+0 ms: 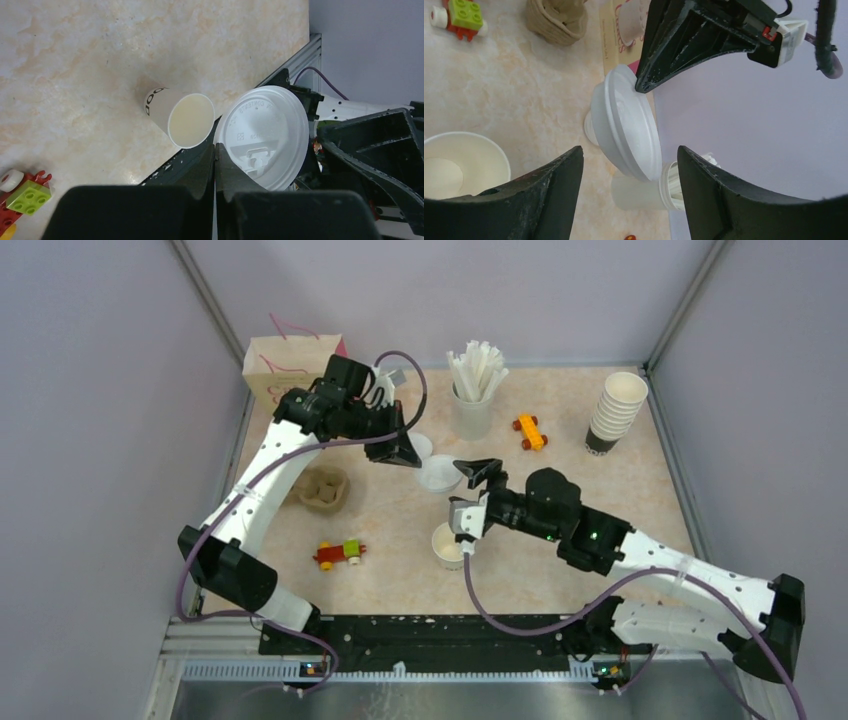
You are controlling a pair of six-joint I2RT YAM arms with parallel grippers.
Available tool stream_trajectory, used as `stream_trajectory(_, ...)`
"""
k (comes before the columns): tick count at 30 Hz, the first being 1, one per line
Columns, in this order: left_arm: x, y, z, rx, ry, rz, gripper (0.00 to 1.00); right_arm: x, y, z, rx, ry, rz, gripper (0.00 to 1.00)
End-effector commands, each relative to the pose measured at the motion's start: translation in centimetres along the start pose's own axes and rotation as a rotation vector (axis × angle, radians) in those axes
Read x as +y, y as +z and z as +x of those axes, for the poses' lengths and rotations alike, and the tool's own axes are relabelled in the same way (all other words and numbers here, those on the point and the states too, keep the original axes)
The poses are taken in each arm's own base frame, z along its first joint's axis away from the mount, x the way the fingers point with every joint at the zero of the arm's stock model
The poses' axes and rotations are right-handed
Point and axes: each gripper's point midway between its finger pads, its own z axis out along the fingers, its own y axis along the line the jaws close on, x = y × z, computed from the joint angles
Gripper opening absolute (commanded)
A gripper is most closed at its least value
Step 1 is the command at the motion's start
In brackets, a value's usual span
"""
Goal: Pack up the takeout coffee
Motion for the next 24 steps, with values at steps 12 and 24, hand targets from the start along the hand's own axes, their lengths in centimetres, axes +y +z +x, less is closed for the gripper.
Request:
stream_trajectory(12,-1.3,-1.0,0.6,0.064,0.055,0.021,0.00,-0.3,1.6,-1.8,0.012,-0.153,-0.012,0.33)
stream_trajectory(24,-3.0,-1.5,-1.1,-0.018,0.044,0.067,0.29,1.8,0.8,-2.6,-0.049,0.091,-0.022,0.12)
